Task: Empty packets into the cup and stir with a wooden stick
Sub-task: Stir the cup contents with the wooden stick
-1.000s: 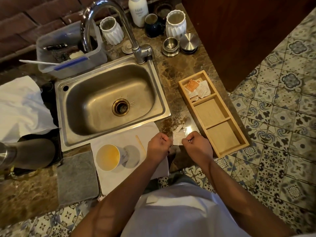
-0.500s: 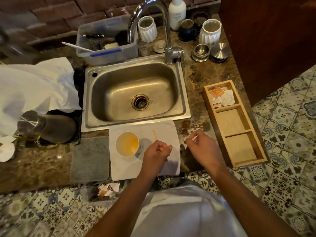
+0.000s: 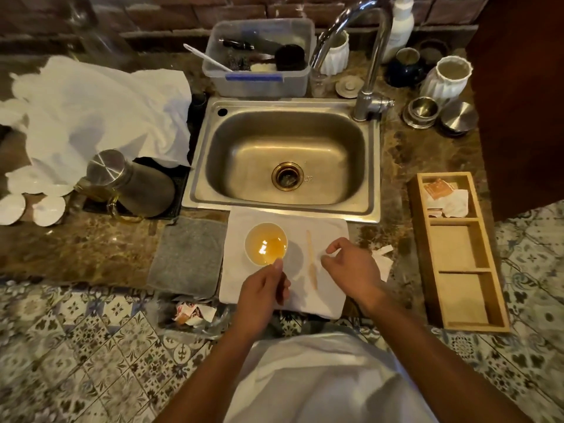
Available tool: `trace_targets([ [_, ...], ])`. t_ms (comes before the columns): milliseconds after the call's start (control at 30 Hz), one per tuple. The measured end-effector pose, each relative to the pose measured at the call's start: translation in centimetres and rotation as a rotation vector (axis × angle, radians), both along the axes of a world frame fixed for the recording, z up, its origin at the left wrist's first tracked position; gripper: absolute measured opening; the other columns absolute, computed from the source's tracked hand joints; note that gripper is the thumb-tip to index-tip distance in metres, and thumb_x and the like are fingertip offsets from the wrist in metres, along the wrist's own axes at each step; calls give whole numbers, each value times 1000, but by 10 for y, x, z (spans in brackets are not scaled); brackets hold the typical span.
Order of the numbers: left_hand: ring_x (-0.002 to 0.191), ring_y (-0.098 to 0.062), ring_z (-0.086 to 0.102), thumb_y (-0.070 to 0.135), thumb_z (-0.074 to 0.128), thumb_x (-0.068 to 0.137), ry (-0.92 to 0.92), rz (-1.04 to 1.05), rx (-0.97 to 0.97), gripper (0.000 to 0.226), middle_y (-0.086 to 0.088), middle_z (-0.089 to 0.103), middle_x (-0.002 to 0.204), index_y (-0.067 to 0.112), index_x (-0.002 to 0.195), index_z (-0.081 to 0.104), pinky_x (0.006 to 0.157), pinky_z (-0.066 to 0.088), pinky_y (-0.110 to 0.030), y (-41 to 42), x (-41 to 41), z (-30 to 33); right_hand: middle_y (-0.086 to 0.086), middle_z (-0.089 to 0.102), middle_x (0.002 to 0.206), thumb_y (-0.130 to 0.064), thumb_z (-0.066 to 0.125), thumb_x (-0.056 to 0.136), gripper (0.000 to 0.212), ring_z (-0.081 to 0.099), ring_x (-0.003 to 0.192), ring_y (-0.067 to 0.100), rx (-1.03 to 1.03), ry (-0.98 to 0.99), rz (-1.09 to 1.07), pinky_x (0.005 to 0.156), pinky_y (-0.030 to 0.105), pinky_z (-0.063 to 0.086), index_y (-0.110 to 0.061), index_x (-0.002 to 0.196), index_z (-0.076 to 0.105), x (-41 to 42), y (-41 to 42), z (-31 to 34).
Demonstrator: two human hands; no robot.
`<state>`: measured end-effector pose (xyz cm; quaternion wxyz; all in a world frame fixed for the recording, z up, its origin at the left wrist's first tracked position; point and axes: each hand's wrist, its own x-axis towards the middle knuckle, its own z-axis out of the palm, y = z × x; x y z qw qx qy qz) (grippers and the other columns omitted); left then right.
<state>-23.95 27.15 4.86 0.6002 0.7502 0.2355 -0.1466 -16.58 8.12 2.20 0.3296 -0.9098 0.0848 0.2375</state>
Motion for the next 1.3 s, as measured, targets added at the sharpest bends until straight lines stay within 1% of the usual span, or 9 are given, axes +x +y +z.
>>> trace_targets([
  [100, 62, -13, 61, 45, 42, 104, -10, 62, 18, 55, -4, 67, 66, 5, 76, 66, 64, 50, -23, 13, -4, -1, -5, 76, 91, -44, 63, 90, 23, 70, 90, 20, -37, 47, 90, 76, 35, 56, -28, 107, 62, -3, 10, -8],
  [200, 63, -17, 57, 44, 42, 105, -49, 126, 24, 55, -14, 64, 67, 1, 77, 64, 65, 48, -33, 25, -4, -3, -3, 75, 108, -48, 61, 91, 31, 69, 100, 22, -98, 112, 189, 80, 33, 55, -26, 113, 64, -7, 20, -16],
  [333, 58, -14, 51, 43, 41, 106, -79, 174, 82, 57, -4, 56, 60, -1, 74, 59, 61, 43, -33, 38, 0, -7, -2, 73, 111, -52, 59, 92, 37, 67, 101, 22, -178, 134, 254, 79, 31, 51, -25, 118, 64, -12, 29, -25],
  [433, 55, -10, 50, 41, 44, 105, -98, 152, 146, 52, 3, 55, 56, 7, 68, 57, 59, 42, -30, 46, 4, -9, 0, 72, 114, -54, 59, 93, 42, 68, 103, 23, -210, 130, 285, 79, 31, 50, -24, 122, 63, -16, 36, -30],
  [700, 52, -7, 53, 41, 57, 100, -89, 105, 178, 38, -1, 62, 57, 16, 72, 65, 54, 44, -22, 53, 11, -12, 2, 72, 103, -49, 59, 92, 33, 68, 92, 25, -265, 112, 237, 76, 34, 55, -20, 109, 58, -13, 46, -35],
  [833, 50, -3, 52, 40, 59, 99, -80, 49, 203, 34, 1, 62, 57, 18, 73, 62, 56, 44, -25, 53, 12, -14, 3, 71, 103, -45, 58, 92, 31, 69, 93, 27, -302, 105, 217, 78, 36, 57, -19, 109, 57, -12, 41, -37],
  [1000, 53, -5, 53, 41, 62, 97, -66, 26, 219, 36, 2, 63, 58, 12, 77, 60, 60, 46, -30, 54, 15, -15, 2, 72, 105, -44, 58, 92, 29, 69, 97, 27, -356, 101, 264, 75, 32, 49, -20, 108, 65, -11, 34, -38],
  [1167, 54, -10, 55, 41, 63, 96, -56, 28, 206, 34, 3, 63, 57, 16, 74, 59, 59, 48, -34, 54, 16, -16, 1, 73, 95, -42, 58, 88, 27, 69, 89, 24, -339, 158, 255, 69, 29, 49, -19, 97, 70, -7, 34, -36],
  [1300, 55, -12, 56, 41, 63, 97, -56, 32, 195, 34, 1, 64, 58, 16, 73, 58, 60, 48, -36, 54, 17, -16, 0, 70, 89, -42, 59, 89, 26, 67, 85, 23, -270, 146, 221, 71, 32, 54, -18, 91, 67, -4, 29, -29],
])
